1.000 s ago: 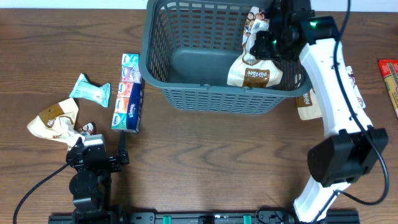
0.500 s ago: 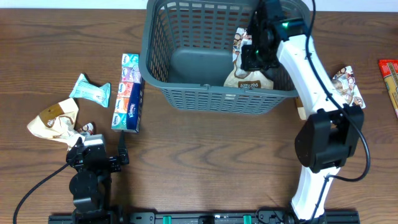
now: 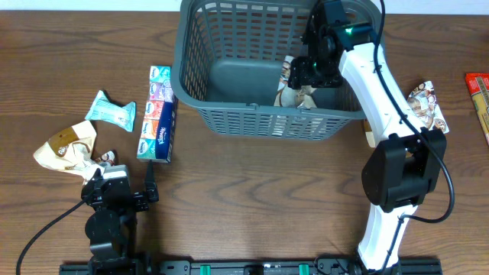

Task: Pack container
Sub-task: 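Open the right gripper to drop the pouch into the basket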

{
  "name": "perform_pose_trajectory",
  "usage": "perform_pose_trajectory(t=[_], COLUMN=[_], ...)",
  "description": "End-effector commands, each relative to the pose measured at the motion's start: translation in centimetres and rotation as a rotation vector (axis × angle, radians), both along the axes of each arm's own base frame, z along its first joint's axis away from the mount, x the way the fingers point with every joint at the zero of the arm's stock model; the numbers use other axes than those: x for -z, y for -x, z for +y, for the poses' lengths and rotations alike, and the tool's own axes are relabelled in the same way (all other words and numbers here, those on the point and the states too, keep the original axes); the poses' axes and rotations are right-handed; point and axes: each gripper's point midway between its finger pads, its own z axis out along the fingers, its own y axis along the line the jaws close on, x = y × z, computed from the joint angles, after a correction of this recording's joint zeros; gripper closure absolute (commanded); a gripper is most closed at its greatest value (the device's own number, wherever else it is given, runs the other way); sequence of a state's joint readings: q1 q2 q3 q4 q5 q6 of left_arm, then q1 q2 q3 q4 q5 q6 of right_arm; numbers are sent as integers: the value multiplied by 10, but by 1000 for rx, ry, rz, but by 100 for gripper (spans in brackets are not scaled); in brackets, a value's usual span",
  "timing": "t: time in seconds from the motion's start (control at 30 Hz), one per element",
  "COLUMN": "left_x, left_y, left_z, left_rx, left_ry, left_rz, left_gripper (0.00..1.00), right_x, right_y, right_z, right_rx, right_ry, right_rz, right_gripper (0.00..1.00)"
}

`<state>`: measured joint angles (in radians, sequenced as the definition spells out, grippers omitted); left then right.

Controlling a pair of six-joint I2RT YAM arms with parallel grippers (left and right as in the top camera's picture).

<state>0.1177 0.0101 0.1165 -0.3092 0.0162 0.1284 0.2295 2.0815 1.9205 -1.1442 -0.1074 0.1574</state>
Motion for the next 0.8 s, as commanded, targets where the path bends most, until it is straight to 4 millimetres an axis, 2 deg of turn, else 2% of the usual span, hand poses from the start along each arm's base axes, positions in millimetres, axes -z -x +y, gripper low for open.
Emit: perform_pose_trajectory(t=[0.0,0.07,0.17,0.3,0.4,0.53,0.6,0.67,0.77], left_x=[11,11,12,11,12,12,12,11,12], left_y=[1,1,1,1,1,1,1,1,1], left_z=[0,0,0,0,0,0,0,0,0], left_rx=[1,1,1,1,1,1,1,1,1], left_ry=[4,4,4,4,4,4,4,4,4], left_rz=[31,31,32,31,32,32,32,31,32], left_gripper=[1,1,1,1,1,1,1,1,1], right_x=[1,1,-2,-33,-81,-163,-201,-237,-274], right_y=[1,1,0,-8,-17,-22,-18,-10,10], right_z=[2,2,3,5,7,5,-4,-27,-81], right_rx=[-8,-9,-8,-17,-23,-16,7,103,339], right_ry=[7,7,6,-8,-26,-64,-65,-40,42], right_rz=[1,1,-3,-54,-146,-316,-400,-480,-564], right_gripper=[10,1,1,1,1,1,1,1,1])
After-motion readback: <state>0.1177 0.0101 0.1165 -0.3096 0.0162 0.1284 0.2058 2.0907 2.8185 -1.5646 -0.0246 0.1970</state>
